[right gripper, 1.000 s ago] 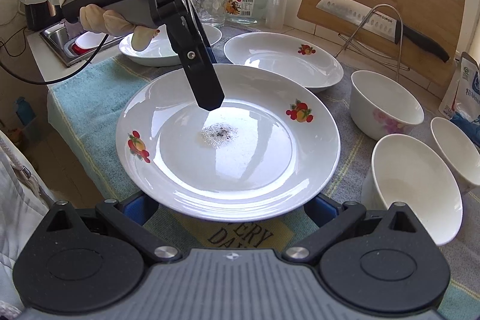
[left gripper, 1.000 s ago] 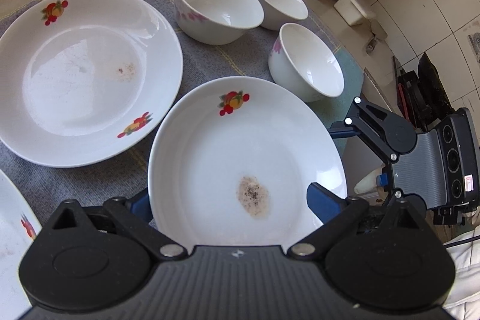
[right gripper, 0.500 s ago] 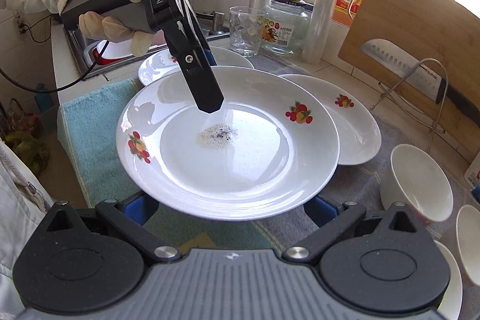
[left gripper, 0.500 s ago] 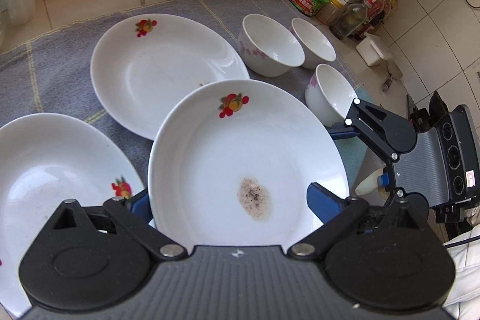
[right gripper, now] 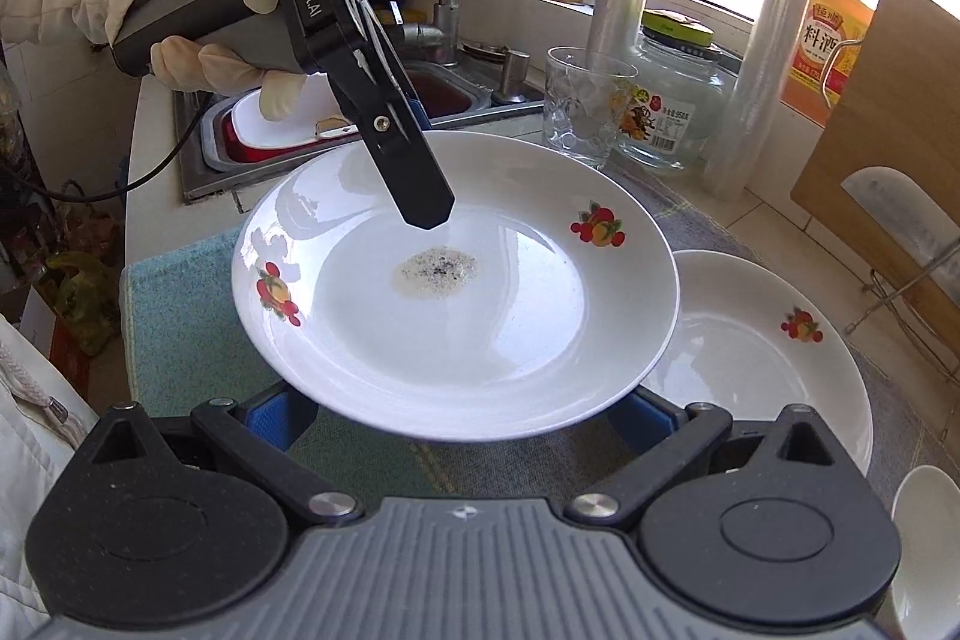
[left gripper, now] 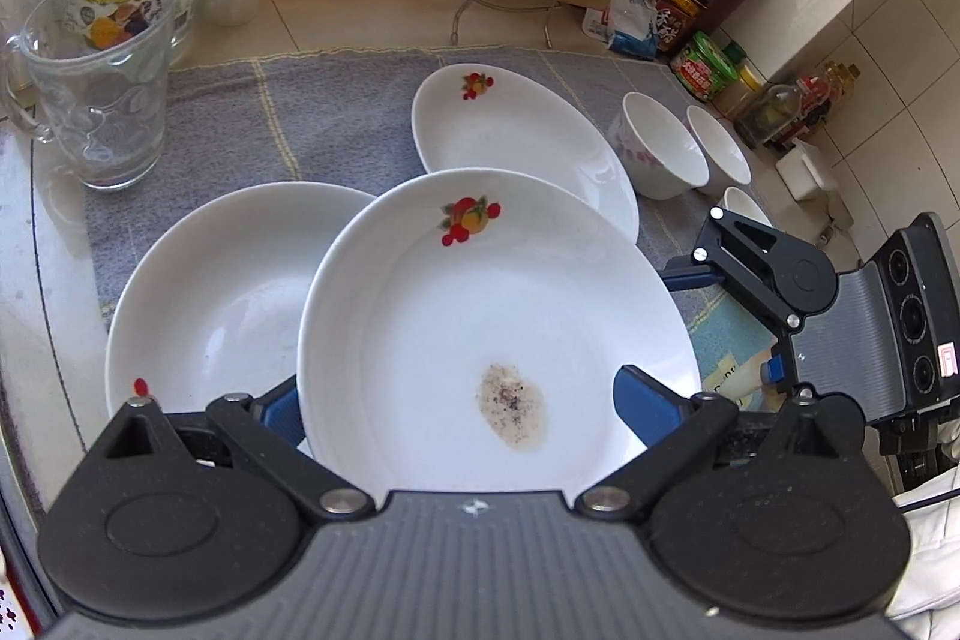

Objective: Organize plates and bowls
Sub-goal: 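Lift the stained plate with the left tool and carry it toward the plate by the sink, then lower the stained plate onto the other white plate with the left tool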

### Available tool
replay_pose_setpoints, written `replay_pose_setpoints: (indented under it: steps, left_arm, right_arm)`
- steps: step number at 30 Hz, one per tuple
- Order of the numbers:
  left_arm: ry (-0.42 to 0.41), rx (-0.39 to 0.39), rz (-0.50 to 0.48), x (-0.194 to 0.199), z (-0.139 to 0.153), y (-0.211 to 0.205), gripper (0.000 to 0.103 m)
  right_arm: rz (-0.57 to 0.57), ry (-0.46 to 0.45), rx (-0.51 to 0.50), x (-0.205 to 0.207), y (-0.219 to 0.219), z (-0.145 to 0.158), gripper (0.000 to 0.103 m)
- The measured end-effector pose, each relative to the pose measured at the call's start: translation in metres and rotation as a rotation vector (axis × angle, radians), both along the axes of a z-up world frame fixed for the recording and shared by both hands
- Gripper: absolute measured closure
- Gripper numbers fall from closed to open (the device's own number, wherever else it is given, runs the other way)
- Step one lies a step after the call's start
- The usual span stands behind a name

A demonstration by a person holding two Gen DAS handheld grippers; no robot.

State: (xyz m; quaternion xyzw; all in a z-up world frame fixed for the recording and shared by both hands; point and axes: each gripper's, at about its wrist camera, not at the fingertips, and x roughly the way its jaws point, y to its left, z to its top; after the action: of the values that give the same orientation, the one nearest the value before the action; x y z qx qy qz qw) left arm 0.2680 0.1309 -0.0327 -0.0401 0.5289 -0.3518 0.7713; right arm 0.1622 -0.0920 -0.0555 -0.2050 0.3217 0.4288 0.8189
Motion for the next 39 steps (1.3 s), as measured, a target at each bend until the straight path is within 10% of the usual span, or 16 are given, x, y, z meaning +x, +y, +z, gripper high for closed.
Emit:
replay_pose_setpoints:
  steps: [39]
  left_arm:
    - [0.112, 0.199, 0.206, 0.01, -0.024, 0.019, 0.004]
  right_arm:
    - [0.165, 0.043, 0.064, 0.042, 0.016, -0.009, 0.0]
